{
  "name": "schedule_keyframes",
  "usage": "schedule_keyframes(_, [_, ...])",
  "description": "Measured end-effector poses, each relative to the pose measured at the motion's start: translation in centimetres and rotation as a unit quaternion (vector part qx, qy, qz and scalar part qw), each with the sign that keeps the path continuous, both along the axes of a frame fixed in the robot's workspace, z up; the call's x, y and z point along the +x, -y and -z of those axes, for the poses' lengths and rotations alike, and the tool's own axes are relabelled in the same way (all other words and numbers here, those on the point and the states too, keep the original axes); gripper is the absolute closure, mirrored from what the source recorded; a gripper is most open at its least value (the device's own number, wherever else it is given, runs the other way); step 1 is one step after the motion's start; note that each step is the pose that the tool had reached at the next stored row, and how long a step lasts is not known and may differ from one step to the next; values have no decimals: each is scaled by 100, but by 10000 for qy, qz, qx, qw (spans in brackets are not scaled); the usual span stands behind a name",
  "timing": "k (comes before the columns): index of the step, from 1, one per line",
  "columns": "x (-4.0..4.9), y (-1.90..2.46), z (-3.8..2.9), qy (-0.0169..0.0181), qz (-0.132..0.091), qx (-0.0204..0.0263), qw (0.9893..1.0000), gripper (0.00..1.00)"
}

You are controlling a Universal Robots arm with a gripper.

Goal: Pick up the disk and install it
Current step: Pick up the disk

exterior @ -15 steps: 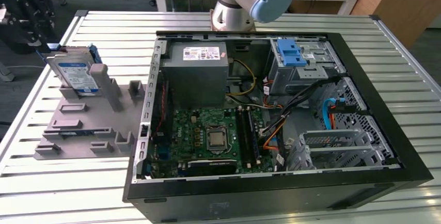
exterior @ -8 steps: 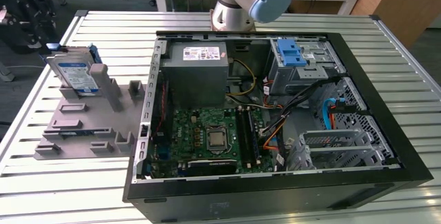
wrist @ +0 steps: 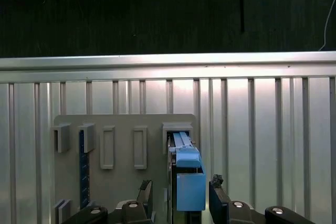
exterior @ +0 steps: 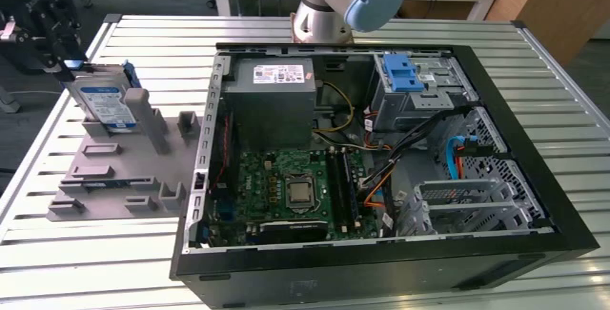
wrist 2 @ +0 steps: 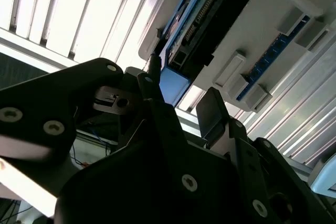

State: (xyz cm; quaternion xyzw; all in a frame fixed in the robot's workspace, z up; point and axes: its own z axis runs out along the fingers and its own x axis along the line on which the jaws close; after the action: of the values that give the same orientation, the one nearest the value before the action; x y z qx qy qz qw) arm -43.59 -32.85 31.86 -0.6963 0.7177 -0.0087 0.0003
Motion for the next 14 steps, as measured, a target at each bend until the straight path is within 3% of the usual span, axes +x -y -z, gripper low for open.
schedule_keyframes(4, [-16, -2, 71, 0, 0, 0, 10000, 45])
schedule_keyframes(9, [-19, -3, 80, -1, 0, 0, 10000, 45])
schedule_keyframes(14, [-20, -9, 117, -52, 0, 0, 10000, 45])
